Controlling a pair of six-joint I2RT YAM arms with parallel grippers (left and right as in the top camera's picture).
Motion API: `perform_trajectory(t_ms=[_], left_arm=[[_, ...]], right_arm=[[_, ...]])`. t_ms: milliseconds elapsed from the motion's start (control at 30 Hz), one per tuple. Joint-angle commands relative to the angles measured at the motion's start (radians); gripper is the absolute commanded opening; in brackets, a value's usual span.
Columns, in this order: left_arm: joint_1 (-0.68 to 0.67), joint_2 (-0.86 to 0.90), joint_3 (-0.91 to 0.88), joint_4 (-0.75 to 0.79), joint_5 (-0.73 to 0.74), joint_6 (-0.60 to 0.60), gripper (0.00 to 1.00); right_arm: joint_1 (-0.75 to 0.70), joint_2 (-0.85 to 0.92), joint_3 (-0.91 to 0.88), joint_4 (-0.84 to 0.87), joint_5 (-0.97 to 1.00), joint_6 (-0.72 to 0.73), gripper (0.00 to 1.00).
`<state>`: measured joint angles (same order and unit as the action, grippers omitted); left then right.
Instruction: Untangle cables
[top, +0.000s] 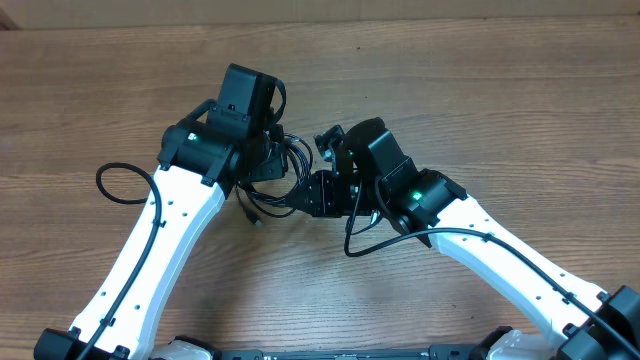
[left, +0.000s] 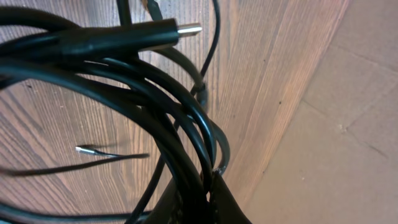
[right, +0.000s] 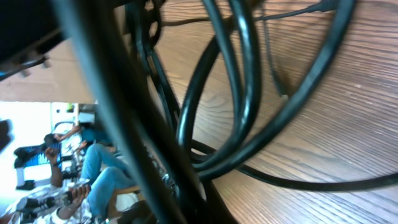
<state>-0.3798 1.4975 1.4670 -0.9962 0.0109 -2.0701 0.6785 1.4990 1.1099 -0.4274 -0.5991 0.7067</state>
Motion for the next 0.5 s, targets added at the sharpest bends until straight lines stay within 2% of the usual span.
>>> perform_trajectory(t_ms=[0, 200, 467], left_arm=[[-0.005, 0.006, 0.010, 0.002, -0.045, -0.013, 0.05], [0.008, 0.006, 0.010, 0.000, -0.177, -0.003, 0.04], [0.047, 0.006, 0.010, -0.048, -0.204, 0.024, 0.05]], right_arm=[[0.000, 0.000, 0.008, -0.054, 0.049, 0.009, 0.04], [-0.001, 0.000, 0.008, -0.235, 0.183, -0.097, 0.04], [-0.002, 0.000, 0.008, -0.476, 0.594, -0.087, 0.04]])
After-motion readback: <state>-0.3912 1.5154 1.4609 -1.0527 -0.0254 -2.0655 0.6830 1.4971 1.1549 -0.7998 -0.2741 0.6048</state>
